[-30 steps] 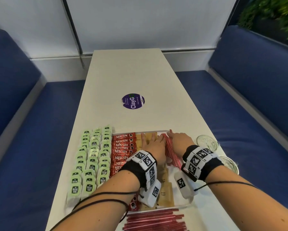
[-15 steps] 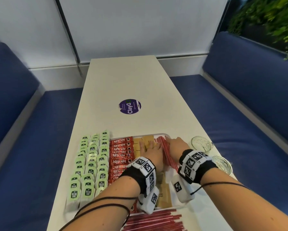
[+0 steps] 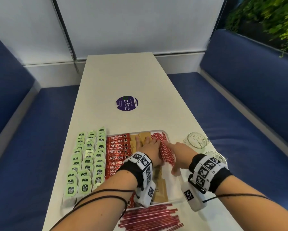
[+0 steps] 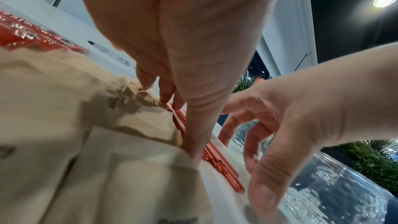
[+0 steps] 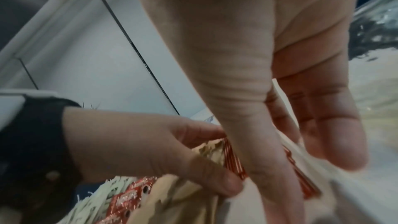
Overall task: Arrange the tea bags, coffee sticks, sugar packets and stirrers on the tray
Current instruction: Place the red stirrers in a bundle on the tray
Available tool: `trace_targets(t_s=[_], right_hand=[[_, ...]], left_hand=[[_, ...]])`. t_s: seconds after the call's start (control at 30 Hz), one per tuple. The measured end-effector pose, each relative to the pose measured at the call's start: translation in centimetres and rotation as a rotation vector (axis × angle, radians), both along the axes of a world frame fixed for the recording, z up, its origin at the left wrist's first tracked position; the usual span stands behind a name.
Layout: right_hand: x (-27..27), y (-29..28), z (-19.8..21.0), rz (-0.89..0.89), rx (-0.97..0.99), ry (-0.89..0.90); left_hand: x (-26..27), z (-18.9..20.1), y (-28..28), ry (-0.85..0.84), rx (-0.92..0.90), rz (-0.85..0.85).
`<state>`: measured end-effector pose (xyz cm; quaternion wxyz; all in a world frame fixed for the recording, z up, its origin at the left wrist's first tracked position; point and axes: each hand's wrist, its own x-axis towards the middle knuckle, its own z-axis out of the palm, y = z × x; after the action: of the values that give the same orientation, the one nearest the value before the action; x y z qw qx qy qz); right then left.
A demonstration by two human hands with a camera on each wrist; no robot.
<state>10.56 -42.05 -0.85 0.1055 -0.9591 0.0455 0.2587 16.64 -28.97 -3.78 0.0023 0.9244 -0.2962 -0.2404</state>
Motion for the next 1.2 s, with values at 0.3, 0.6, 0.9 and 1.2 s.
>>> trace_targets(t_s=[0.3, 0.6, 0.9, 1.2], right_hand=[[1.2, -0.5, -1.5, -0.066, 0.093, -0.107], [1.3, 0.0, -2.9, -0.094, 0.105, -0.165], [0.2, -0.9, -2.9, -0.058, 0.032, -0.093], [0.7, -0.8, -3.6, -0.082, 0.103, -0.133]], left_hand=[[0.3, -0.1, -0.2, -0.005, 0.006, -0.019], [0.2, 0.3, -0.7, -0.009, -0.007, -0.018], [0.6, 0.2, -0.8, 0.078, -0.046, -0.006], [0.5, -0.3, -1.4, -0.085, 0.073, -0.053]])
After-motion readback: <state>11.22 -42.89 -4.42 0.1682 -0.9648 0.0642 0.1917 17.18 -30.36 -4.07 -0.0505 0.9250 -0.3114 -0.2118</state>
